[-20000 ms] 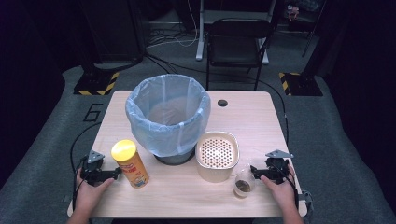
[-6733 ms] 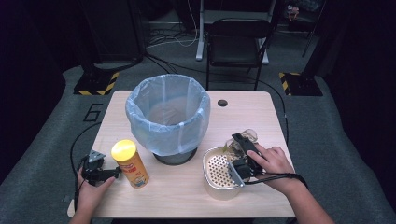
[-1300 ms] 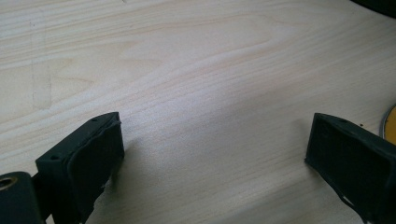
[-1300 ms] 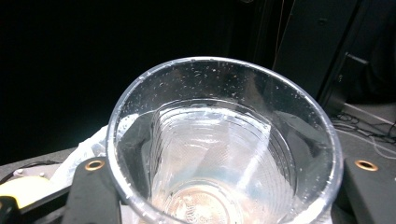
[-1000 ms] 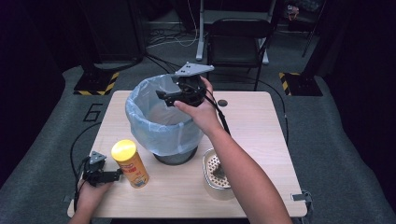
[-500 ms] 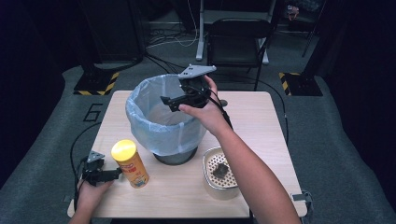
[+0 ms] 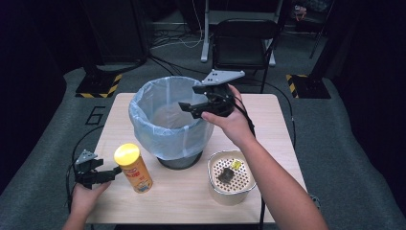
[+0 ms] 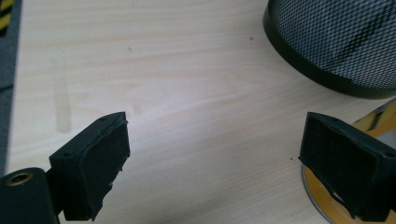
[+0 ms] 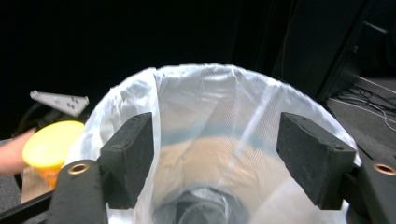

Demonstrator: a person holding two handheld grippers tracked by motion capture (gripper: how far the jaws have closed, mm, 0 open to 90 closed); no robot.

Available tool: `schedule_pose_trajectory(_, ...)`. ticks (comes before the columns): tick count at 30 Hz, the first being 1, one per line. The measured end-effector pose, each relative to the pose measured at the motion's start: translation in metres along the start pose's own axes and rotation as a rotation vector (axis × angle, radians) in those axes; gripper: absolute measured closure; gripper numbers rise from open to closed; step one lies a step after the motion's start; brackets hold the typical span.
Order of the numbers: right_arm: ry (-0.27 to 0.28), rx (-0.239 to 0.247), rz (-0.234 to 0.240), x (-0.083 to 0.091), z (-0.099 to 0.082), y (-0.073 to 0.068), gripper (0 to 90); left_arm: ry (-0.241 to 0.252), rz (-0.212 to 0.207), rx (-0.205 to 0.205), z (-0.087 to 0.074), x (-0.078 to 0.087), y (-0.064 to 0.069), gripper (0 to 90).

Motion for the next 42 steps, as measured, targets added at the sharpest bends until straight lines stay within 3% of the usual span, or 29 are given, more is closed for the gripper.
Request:
schedule_pose_trajectory(3,0.012,-0.001,-0.024,0.01,-0.006,0.003,27.4,0.001,-0.005,-0.024,0.006,0.008,0.002,5.6)
schedule_pose_trajectory(4,0.019,0.006,-0.047,0.02,-0.011,0.005,27.3,0.005,-0.012,-0.024,0.008,0.011,0.003,4.4)
schedule_pose_trajectory(7,0.016,-0.012,-0.051,0.028,-0.019,0.007,23.4,0.021,-0.06,-0.024,0.009,0.023,0.011,3.6)
schedule_pose_trajectory(9,0.008,-0.01,-0.053,0.029,-0.022,0.007,21.5,0.031,-0.068,-0.034,0.009,0.025,0.014,2.9)
schedule_pose_trajectory(10,-0.011,-0.009,-0.054,0.031,-0.028,0.007,19.2,0.031,-0.099,-0.055,0.007,0.03,0.021,2.5)
schedule_pose_trajectory(15,-0.03,-0.007,-0.056,0.032,-0.038,0.007,17.3,0.02,-0.142,-0.11,0.005,0.037,0.036,0.2)
schedule_pose_trajectory(17,-0.032,-0.02,-0.046,0.035,-0.042,0.007,16.8,0.016,-0.188,-0.133,0.004,0.042,0.046,0.2)
schedule_pose_trajectory(20,-0.035,-0.015,-0.047,0.037,-0.044,0.007,16.4,0.013,-0.236,-0.156,0.003,0.044,0.058,0.3)
schedule_pose_trajectory(23,-0.032,-0.019,-0.045,0.039,-0.045,0.007,16.4,0.001,-0.265,-0.148,0.001,0.042,0.066,0.4)
schedule_pose_trajectory(27,-0.043,-0.026,-0.036,0.041,-0.052,0.004,16.1,-0.022,-0.32,-0.159,0.001,0.028,0.079,2.0)
schedule_pose_trajectory(34,-0.036,-0.043,-0.033,0.049,-0.058,0.006,16.0,-0.034,-0.336,-0.184,0.006,0.009,0.088,2.1)
schedule_pose_trajectory(39,-0.037,-0.044,-0.038,0.056,-0.065,0.01,16.1,-0.05,-0.317,-0.207,0.005,-0.004,0.088,2.7)
schedule_pose_trajectory(42,-0.067,-0.03,-0.055,0.058,-0.074,0.011,16.0,-0.012,-0.301,-0.205,0.003,-0.012,0.086,5.4)
Point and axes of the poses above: each handheld gripper's, and its own axes: x roughly backward along the jaws, z roughly out of its top, y roughly to its right, the point moved 3 cm from there along -x, roughly forward along the jaws, and after that the axes turned 14 degrees about -z, right-handed, at the moved point
